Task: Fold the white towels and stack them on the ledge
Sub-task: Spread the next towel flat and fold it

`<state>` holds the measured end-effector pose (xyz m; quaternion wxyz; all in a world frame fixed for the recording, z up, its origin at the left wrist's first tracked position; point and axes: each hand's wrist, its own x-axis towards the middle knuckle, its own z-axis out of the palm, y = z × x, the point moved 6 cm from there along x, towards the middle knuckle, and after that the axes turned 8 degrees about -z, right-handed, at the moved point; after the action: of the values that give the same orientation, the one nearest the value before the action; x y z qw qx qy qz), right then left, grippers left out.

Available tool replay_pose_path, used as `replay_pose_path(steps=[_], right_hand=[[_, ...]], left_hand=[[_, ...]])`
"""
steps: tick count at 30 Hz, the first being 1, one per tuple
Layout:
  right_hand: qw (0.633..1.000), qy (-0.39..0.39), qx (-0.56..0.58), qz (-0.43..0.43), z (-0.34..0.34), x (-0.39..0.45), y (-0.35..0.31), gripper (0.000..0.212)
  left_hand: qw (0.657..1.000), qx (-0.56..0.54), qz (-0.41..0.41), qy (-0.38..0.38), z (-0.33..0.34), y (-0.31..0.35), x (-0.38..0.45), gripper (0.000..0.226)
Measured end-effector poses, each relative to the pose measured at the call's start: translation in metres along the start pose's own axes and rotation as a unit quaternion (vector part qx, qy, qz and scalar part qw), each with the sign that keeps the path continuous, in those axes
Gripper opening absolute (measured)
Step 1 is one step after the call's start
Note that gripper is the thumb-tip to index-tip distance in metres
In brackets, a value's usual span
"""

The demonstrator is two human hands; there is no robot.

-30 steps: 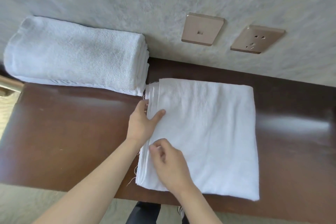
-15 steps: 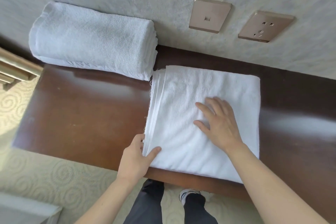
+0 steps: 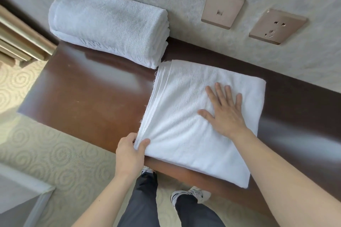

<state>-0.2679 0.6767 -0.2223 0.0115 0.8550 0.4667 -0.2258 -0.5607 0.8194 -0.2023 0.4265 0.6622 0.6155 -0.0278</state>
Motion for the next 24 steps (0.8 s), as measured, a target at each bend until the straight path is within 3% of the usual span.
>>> replay_pose_path(steps=[5,8,15,24], right_hand=[[0.999,0.039,-0.012,-0.008,0.003,-0.005,0.006,0.071],[0.998,0.068,0.004,0.017,0.006,-0.014,0.016,0.064],[0.975,0.124,0.063,0.175,0.024,-0.061,0.042,0.064],[0.9,0.157,0.154,0.377,0.054,-0.107,0.012,0.071]], left_hand=[[0.993,-0.087,-0.05,0.055,0.006,-0.004,-0.006,0.007],[0.994,-0.064,-0.048,0.075,0.009,0.008,-0.001,0.023],[0.995,-0.025,0.066,0.077,0.029,0.077,0.036,0.024],[0.971,0.027,0.231,0.055,0.083,0.182,0.076,0.018]])
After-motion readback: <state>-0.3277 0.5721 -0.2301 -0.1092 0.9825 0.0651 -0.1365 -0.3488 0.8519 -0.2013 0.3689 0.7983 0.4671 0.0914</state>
